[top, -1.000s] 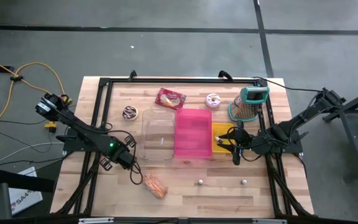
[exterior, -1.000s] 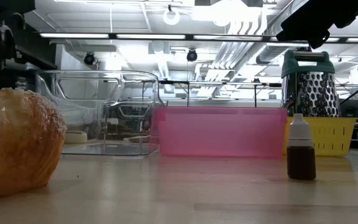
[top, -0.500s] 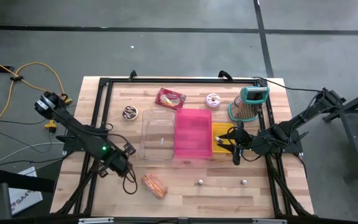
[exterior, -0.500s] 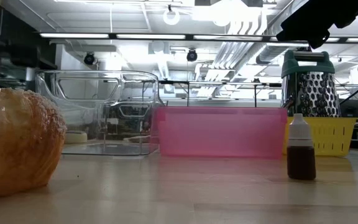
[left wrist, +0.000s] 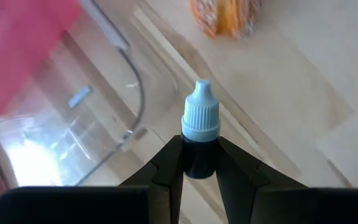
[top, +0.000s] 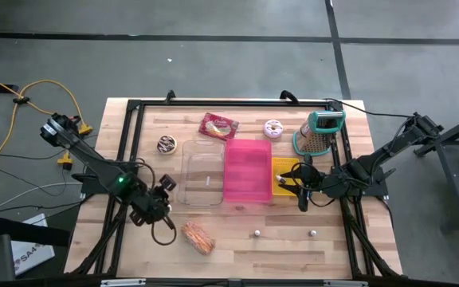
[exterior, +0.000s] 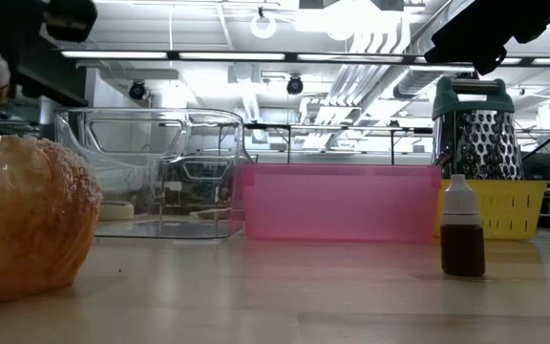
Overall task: Pick & Place Food Item
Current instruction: Put the black food coloring bottle into the yellow bin
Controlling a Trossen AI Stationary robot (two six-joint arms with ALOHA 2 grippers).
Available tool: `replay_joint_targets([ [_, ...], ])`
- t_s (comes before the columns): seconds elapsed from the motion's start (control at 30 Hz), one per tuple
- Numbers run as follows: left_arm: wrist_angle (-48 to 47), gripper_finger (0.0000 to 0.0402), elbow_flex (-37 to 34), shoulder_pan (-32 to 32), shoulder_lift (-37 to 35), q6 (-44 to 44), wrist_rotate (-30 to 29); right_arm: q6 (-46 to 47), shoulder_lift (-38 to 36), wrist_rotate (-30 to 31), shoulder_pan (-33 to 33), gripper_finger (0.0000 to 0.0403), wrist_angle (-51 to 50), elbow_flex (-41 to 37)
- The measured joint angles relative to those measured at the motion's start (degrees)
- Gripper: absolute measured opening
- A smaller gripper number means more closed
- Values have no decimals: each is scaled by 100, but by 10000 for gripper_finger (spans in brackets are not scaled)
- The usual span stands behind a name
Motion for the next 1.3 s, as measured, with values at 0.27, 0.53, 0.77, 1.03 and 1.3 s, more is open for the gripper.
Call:
replay_joint_targets([
  [0.27,501,74,235,0,0,-678,-75,2,0,0,0,149,0,0],
  [0.53,1471,74,240,74,0,-753,-562,0,0,0,0,149,0,0],
  [0.77,2307,74,240,606,13,-819,-675,0,0,-1,0,149,0,0],
  [1.03,2890,74,240,1620,13,-945,-674,1,0,-2,1,149,0,0],
  [1.3,3012,74,240,2165,89,-980,-630,-1,0,0,1,149,0,0],
])
